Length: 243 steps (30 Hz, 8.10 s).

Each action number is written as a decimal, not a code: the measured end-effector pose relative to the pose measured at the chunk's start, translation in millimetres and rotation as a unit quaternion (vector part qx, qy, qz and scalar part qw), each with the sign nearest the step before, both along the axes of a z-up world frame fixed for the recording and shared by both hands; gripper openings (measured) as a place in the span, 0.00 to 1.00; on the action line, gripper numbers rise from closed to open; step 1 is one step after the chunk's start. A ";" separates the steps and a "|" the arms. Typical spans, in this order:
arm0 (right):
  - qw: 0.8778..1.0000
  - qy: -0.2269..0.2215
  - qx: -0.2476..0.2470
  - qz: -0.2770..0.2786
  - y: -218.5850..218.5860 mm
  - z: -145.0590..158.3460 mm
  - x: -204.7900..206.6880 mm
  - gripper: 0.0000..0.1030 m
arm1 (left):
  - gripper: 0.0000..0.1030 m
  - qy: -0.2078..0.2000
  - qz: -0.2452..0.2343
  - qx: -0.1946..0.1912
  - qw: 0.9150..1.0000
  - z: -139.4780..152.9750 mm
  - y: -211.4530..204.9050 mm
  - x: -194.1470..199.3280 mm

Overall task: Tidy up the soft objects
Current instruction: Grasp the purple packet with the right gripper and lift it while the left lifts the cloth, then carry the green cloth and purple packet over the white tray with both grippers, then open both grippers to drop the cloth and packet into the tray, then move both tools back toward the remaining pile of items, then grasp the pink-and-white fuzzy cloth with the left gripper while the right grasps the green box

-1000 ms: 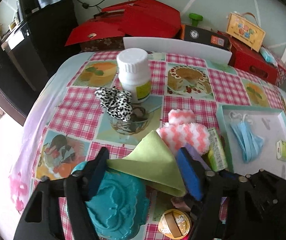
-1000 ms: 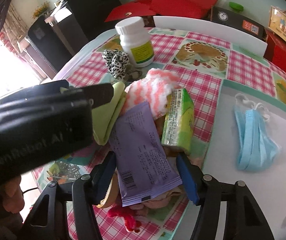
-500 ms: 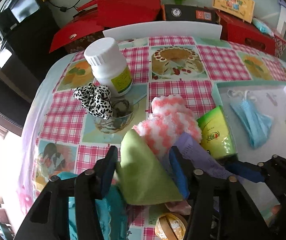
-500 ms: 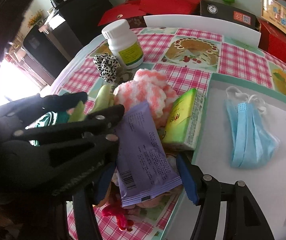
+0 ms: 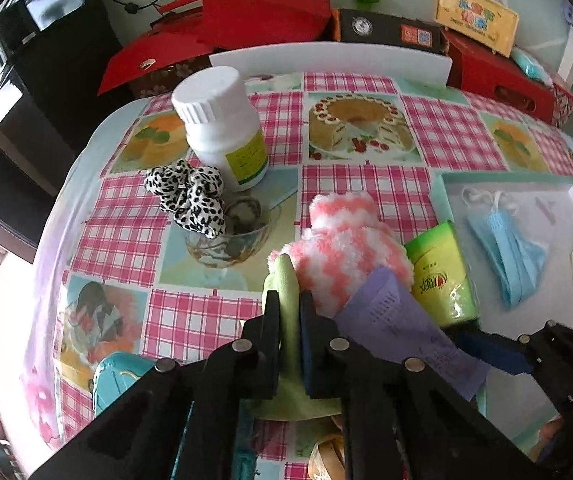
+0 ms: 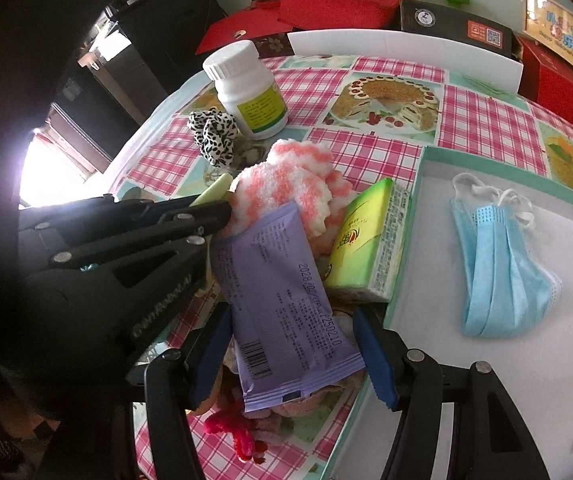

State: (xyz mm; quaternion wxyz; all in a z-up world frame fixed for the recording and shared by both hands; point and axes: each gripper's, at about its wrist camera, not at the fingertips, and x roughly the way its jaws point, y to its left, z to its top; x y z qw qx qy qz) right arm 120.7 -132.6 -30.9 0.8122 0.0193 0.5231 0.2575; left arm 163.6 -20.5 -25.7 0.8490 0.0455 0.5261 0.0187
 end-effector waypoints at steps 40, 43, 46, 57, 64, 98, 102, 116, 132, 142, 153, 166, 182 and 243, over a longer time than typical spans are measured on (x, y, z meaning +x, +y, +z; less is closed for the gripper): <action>0.984 -0.123 0.046 -0.121 -83.7 84.9 -18.4 0.62 | 0.08 -0.164 0.021 -0.092 0.982 106.7 16.8 -38.0; 0.977 -0.132 0.049 -0.157 -112.2 94.0 -19.7 0.62 | 0.08 -0.166 0.002 -0.089 0.982 113.3 3.2 -36.8; 0.970 -0.139 0.047 -0.195 -140.6 100.3 -22.9 0.62 | 0.08 -0.170 -0.020 -0.086 0.981 120.6 -15.0 -35.3; 0.931 -0.141 0.049 -0.334 -245.9 103.2 -43.2 0.62 | 0.08 -0.162 -0.115 -0.088 0.976 126.6 -98.2 -25.1; 0.912 -0.131 0.046 -0.386 -284.5 95.7 -53.4 0.62 | 0.08 -0.142 -0.202 -0.086 0.965 109.7 -168.0 -22.8; 0.928 -0.058 0.004 -0.368 -267.3 2.3 27.8 0.62 | 0.08 -0.058 -0.213 -0.070 0.973 15.1 -213.3 11.5; 0.931 -0.047 -0.012 -0.363 -263.3 0.3 28.2 0.62 | 0.08 -0.044 -0.221 -0.066 0.972 8.1 -218.1 9.9; 0.934 -0.013 -0.034 -0.356 -261.0 -6.6 29.5 0.62 | 0.09 -0.011 -0.235 -0.052 0.970 -7.5 -230.0 4.6; 0.932 -0.038 -0.053 -0.358 -255.0 18.6 23.0 0.70 | 0.50 -0.041 -0.230 -0.049 0.971 23.9 -221.7 -2.9; 0.929 -0.032 -0.074 -0.360 -252.7 23.4 19.4 0.78 | 0.68 -0.039 -0.145 -0.057 0.987 30.3 -186.6 16.9; 0.929 -0.033 -0.097 -0.355 -248.6 21.9 20.8 1.00 | 0.95 -0.041 -0.003 -0.079 0.996 17.0 -132.4 38.8; 0.931 -0.026 -0.100 -0.350 -245.1 19.9 22.0 1.00 | 0.95 -0.012 0.017 -0.079 0.997 5.7 -108.6 47.0; 0.948 -0.054 -0.088 -0.300 -196.0 38.3 28.8 1.00 | 0.95 -0.037 0.048 -0.041 0.997 28.7 -53.5 46.1; 0.999 -0.031 0.006 -0.040 -15.4 7.1 21.6 0.60 | 0.95 0.008 0.134 -0.123 0.983 10.6 47.9 32.8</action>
